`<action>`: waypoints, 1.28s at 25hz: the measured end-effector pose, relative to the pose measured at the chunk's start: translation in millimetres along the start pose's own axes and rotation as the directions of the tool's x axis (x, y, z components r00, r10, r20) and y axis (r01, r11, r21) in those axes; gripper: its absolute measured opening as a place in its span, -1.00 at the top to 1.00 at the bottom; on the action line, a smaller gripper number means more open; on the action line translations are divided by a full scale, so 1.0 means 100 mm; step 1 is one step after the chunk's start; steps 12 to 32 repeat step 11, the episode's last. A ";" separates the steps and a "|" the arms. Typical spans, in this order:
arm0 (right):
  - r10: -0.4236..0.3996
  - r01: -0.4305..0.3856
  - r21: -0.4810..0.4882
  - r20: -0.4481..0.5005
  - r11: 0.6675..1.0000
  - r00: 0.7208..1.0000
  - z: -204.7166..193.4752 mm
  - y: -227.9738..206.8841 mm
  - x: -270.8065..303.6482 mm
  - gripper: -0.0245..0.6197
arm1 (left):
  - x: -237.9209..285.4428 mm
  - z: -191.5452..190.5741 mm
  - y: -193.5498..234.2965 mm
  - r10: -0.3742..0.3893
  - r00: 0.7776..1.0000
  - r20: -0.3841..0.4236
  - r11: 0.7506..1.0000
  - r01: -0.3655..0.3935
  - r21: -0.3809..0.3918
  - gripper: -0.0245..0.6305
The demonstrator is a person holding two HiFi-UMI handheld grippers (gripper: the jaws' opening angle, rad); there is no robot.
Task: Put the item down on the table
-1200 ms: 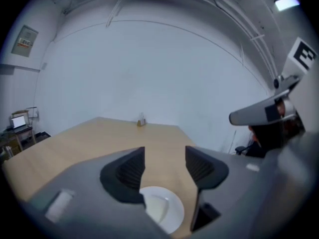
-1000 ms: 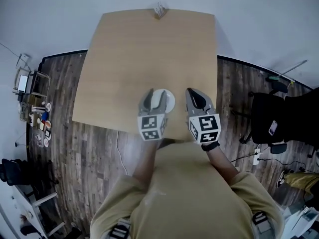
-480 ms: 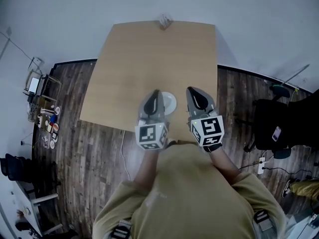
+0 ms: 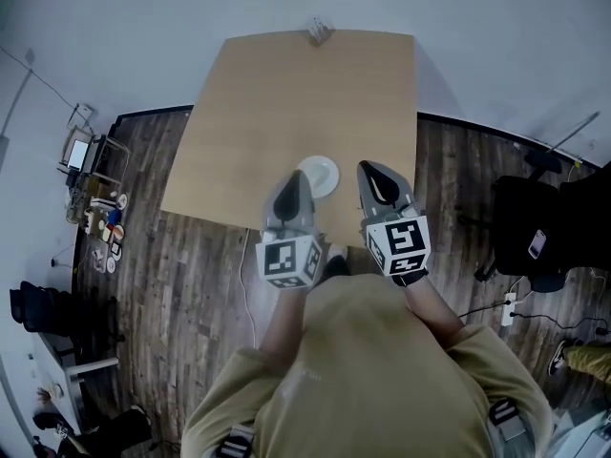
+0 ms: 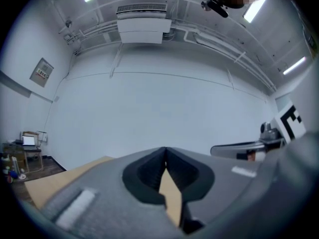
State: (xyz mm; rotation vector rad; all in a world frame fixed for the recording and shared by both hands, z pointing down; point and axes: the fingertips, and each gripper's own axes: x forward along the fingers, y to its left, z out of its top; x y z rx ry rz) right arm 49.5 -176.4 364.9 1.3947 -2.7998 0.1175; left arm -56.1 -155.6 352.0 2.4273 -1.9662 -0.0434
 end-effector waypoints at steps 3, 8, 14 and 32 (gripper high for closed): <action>0.017 -0.017 0.008 -0.008 1.000 1.000 -0.08 0.09 -0.23 0.90 | -0.24 -0.08 -0.15 0.012 1.000 -0.017 1.000 -0.012 -0.005 0.92; 0.040 -0.039 0.033 -0.034 0.999 0.999 -0.33 0.14 -0.56 0.90 | -0.57 -0.41 -0.41 0.039 0.996 -0.085 0.999 -0.040 -0.009 0.92; 0.046 -0.043 0.045 -0.053 0.998 0.998 -0.51 0.07 -0.67 0.90 | -0.65 -0.65 -0.55 0.041 0.991 -0.130 0.999 -0.044 -0.021 0.92; 0.046 -0.043 0.045 -0.053 0.998 0.998 -0.51 0.07 -0.67 0.90 | -0.65 -0.65 -0.55 0.041 0.991 -0.130 0.999 -0.044 -0.021 0.92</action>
